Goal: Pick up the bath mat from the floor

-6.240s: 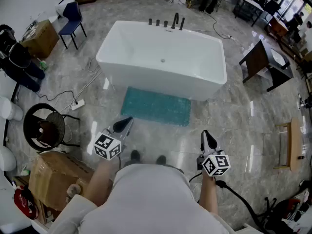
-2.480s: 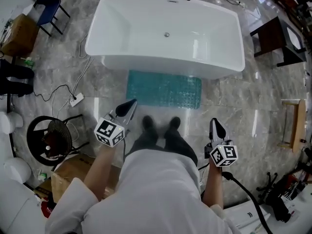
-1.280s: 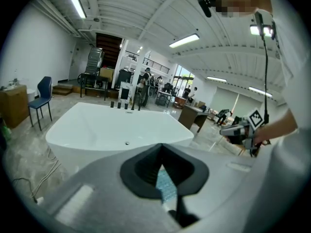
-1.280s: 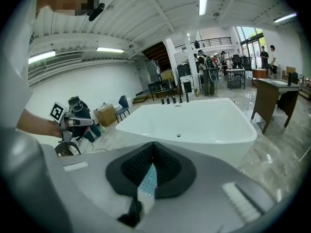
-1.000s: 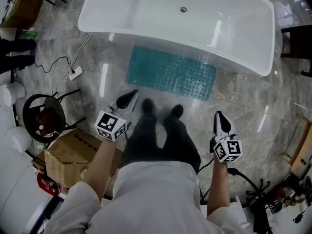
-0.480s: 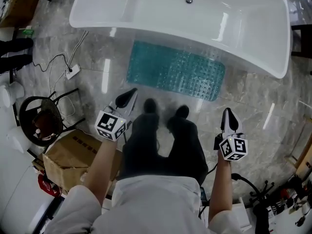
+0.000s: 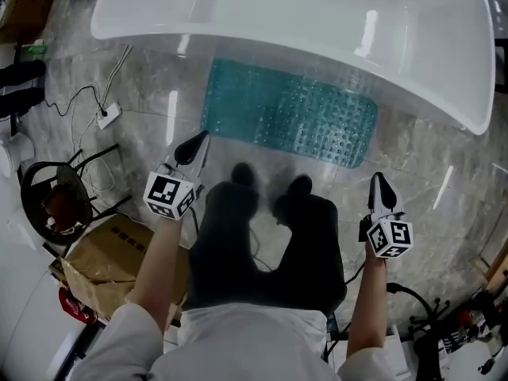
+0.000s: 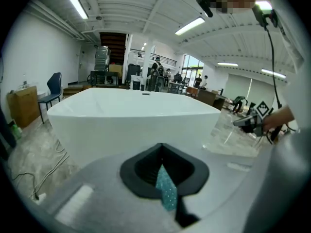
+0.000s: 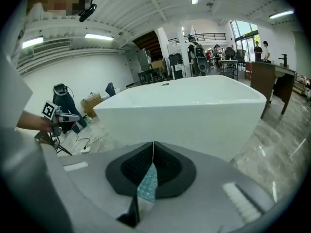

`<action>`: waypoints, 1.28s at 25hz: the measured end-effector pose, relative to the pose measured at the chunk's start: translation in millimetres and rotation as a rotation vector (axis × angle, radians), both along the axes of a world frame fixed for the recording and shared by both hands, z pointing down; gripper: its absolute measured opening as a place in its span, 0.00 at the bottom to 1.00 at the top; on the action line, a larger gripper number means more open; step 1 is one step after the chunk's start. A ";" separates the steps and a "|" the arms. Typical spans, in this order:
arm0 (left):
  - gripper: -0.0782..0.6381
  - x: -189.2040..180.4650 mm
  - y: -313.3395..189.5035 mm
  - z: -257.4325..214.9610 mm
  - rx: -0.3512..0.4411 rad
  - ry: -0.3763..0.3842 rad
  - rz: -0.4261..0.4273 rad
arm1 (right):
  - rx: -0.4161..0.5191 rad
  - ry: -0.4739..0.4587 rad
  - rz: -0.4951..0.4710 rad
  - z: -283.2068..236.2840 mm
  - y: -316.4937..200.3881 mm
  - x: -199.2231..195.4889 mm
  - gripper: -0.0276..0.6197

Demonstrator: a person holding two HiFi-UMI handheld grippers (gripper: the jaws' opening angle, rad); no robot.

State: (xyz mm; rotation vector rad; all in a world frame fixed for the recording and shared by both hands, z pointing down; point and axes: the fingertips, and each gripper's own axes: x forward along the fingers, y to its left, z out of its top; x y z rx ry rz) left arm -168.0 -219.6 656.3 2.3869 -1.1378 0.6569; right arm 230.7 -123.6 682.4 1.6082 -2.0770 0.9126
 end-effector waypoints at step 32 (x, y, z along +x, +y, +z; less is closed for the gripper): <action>0.23 -133.2 -47.2 524.3 -0.151 -0.186 -0.104 | -0.143 0.030 -0.151 474.9 -11.0 40.1 0.26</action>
